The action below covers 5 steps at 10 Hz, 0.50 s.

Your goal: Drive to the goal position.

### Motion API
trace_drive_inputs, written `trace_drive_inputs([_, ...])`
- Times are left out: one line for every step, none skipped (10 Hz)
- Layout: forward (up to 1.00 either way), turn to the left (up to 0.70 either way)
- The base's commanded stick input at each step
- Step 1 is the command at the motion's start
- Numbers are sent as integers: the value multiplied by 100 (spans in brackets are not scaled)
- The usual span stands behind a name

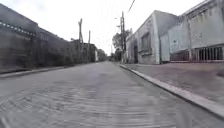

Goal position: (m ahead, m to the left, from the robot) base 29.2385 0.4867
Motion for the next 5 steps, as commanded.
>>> trace_drive_inputs([100,0])
trace_drive_inputs([100,0])
trace_drive_inputs([100,0])
trace_drive_inputs([100,0])
trace_drive_inputs([100,0])
